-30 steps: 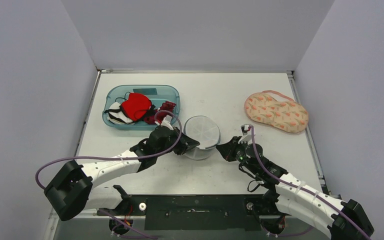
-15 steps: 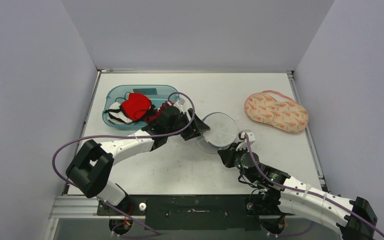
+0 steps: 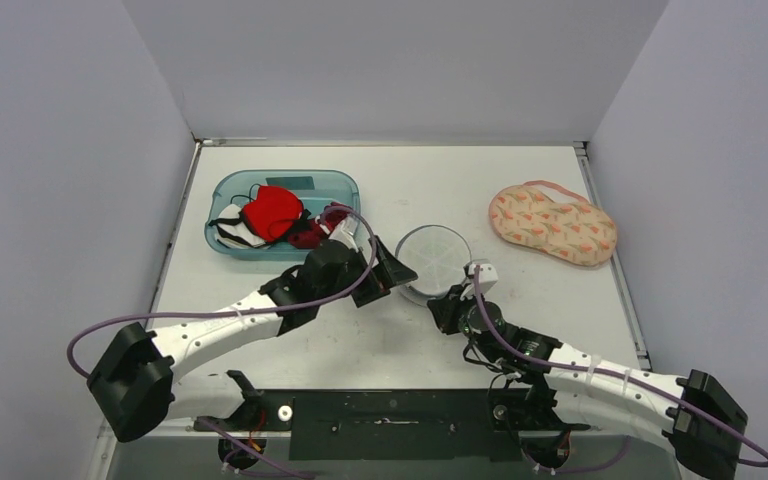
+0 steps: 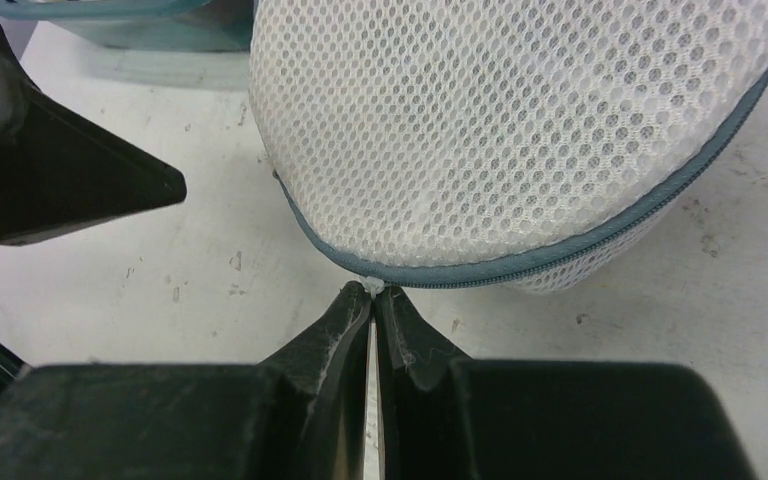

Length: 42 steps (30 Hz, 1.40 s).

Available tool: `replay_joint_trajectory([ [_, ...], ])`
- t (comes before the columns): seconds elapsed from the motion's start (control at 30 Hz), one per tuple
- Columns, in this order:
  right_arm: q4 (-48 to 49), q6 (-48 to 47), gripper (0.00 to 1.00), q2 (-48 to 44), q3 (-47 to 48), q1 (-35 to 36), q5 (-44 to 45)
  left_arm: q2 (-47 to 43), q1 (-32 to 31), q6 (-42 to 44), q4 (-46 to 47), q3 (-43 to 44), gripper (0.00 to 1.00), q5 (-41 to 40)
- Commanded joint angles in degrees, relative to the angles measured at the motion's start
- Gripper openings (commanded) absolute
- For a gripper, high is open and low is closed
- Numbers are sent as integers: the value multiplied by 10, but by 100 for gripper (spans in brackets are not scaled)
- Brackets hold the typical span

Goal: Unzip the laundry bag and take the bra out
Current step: Unzip the laundry bag at the center of the board.

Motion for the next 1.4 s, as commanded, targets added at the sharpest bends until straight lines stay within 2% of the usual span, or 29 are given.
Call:
replay_joint_trajectory([
  [0.0, 63, 4, 5, 30, 15, 12, 0, 4, -29, -44, 37, 0, 92, -36],
  [0.23, 57, -5, 5, 36, 32, 32, 9, 47, -32, -79, 81, -8, 79, -25],
  [0.6, 46, -10, 5, 20, 35, 53, 26, 87, -32, -79, 103, 5, 59, -14],
  [1.03, 0, -4, 5, -17, 29, 59, 52, 120, -33, -76, 135, -1, 22, -11],
  [1.27, -63, 10, 5, -45, 31, 59, 94, 116, -31, -55, 123, 8, 2, -10],
  [1.37, -107, 20, 5, -60, 30, 59, 119, 115, -28, -48, 119, 9, 0, -5],
])
